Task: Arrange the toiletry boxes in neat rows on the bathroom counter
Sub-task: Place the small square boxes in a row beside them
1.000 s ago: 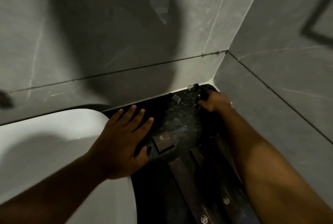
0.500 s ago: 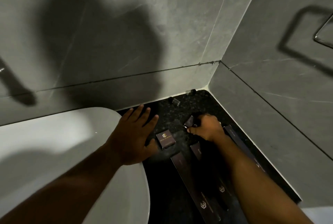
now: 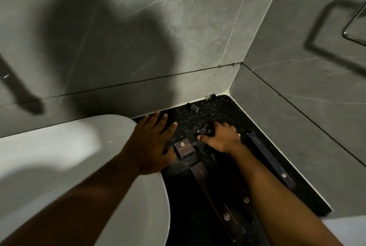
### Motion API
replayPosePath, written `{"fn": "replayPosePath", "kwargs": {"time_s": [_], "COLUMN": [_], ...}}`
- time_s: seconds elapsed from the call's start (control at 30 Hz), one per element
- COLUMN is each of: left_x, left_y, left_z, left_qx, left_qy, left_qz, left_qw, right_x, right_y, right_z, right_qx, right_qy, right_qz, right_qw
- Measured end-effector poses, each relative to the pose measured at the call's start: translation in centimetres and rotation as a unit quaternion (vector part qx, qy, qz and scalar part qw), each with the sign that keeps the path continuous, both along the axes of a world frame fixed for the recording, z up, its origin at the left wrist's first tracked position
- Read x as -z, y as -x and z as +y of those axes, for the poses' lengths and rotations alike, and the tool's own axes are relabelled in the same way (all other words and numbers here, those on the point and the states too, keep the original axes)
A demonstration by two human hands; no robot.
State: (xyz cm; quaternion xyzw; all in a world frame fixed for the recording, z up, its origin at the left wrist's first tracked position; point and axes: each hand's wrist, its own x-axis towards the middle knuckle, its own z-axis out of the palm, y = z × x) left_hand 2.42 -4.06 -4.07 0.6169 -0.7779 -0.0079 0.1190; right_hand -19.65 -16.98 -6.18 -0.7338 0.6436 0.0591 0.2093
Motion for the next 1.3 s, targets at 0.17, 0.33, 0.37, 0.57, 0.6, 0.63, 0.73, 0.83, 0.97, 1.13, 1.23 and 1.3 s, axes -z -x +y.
{"fn": "replayPosePath", "kwargs": {"time_s": [0.17, 0.33, 0.37, 0.57, 0.6, 0.63, 0.73, 0.83, 0.97, 1.13, 1.23, 1.3], "left_x": [0.1, 0.2, 0.2, 0.1, 0.1, 0.1, 0.1, 0.1, 0.1, 0.1, 0.1, 0.1], "left_y": [0.0, -0.1, -0.1, 0.0, 0.1, 0.1, 0.0, 0.0, 0.0, 0.0, 0.0, 0.1], "left_z": [0.0, -0.1, -0.1, -0.1, -0.1, -0.1, -0.1, -0.1, -0.1, -0.1, -0.1, -0.1], "left_qx": [0.002, 0.004, 0.005, 0.002, 0.002, 0.002, 0.002, 0.0, 0.0, -0.001, -0.001, 0.0], "left_qy": [0.004, 0.008, 0.009, 0.008, 0.008, 0.008, 0.007, 0.003, 0.0, -0.002, -0.004, -0.004], "left_qz": [0.003, 0.003, 0.003, -0.002, -0.001, 0.0, -0.001, -0.004, 0.0, 0.003, 0.0, -0.002], "left_qw": [1.0, 1.0, 1.0, 1.0, 1.0, 1.0, 1.0, 1.0, 1.0, 1.0, 1.0, 1.0], "right_x": [-0.1, -0.5, -0.4, 0.2, 0.3, 0.4, 0.3, 0.1, 0.4, 0.7, 0.5, 0.3], "right_y": [-0.2, 0.5, 0.6, -0.2, -0.3, -0.4, -0.4, -0.2, 0.1, 0.3, 0.5, 0.5], "right_z": [-0.5, -0.4, -0.3, 0.6, 0.7, 0.8, 1.3, 1.7, 2.1, 2.2, 1.9, 1.4], "right_qx": [-0.061, -0.034, -0.008, 0.032, 0.029, 0.024, 0.012, 0.005, 0.0, 0.006, 0.021, 0.036], "right_qy": [-0.012, -0.037, -0.024, 0.035, 0.043, 0.048, 0.06, 0.064, 0.057, 0.056, 0.051, 0.062], "right_qz": [0.055, 0.005, -0.002, 0.034, 0.032, 0.029, 0.024, 0.024, 0.02, 0.019, 0.002, -0.023], "right_qw": [0.997, 0.999, 1.0, 0.998, 0.998, 0.998, 0.998, 0.998, 0.998, 0.998, 0.998, 0.997]}}
